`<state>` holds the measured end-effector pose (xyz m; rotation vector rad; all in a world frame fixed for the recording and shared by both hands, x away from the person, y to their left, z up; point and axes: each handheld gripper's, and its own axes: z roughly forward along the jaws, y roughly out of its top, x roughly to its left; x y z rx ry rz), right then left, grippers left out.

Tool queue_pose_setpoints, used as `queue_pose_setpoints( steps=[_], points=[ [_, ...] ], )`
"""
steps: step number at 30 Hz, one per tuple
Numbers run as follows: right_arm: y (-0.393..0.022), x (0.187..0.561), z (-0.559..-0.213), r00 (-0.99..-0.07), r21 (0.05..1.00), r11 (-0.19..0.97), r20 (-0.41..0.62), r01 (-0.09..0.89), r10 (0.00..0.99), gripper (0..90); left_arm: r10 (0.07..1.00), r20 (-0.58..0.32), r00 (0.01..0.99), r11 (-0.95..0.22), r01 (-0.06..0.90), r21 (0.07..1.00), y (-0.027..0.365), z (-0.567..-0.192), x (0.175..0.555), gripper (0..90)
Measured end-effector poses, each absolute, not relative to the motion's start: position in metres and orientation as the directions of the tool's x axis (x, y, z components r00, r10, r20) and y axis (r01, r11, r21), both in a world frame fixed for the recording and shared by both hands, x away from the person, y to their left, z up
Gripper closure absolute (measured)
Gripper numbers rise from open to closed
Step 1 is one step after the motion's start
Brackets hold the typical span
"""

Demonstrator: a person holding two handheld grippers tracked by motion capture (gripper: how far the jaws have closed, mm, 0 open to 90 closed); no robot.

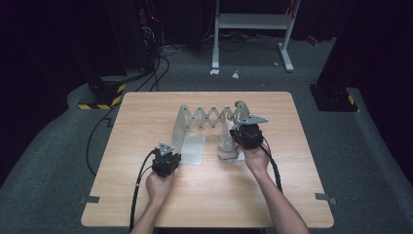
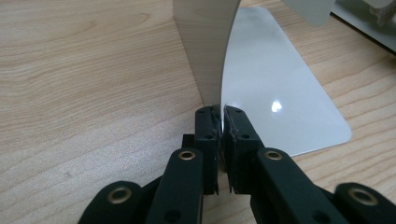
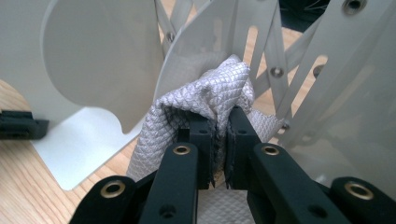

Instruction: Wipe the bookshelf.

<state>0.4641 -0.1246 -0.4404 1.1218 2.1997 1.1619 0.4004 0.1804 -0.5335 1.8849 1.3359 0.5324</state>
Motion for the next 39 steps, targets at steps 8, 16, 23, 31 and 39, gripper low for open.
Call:
queue_pose_setpoints(
  steps=[8, 16, 23, 31, 39],
  points=[
    [-0.126, 0.466, -0.421, -0.591, 0.855, 0.282, 0.035, 0.435, 0.806, 84.4, 0.926, -0.088, 0.368, -0.171, 0.613, 0.771, 0.181, -0.534, 0.401, 84.3],
    [-0.119, 0.469, -0.41, -0.593, 0.861, 0.292, 0.013, 0.416, 0.805, 84.3, 0.926, -0.087, 0.368, -0.172, 0.614, 0.771, 0.181, -0.534, 0.401, 84.3],
    [-0.119, 0.473, -0.425, -0.586, 0.843, 0.292, 0.033, 0.451, 0.81, 84.3, 0.925, -0.092, 0.369, -0.169, 0.615, 0.77, 0.181, -0.534, 0.401, 84.3],
    [-0.115, 0.473, -0.45, -0.567, 0.817, 0.309, 0.027, 0.488, 0.823, 84.2, 0.925, -0.094, 0.369, -0.168, 0.616, 0.77, 0.181, -0.534, 0.401, 84.3],
    [-0.112, 0.478, -0.475, -0.549, 0.791, 0.313, 0.035, 0.526, 0.835, 84.2, 0.924, -0.096, 0.369, -0.166, 0.617, 0.769, 0.181, -0.534, 0.401, 84.4]
  ],
)
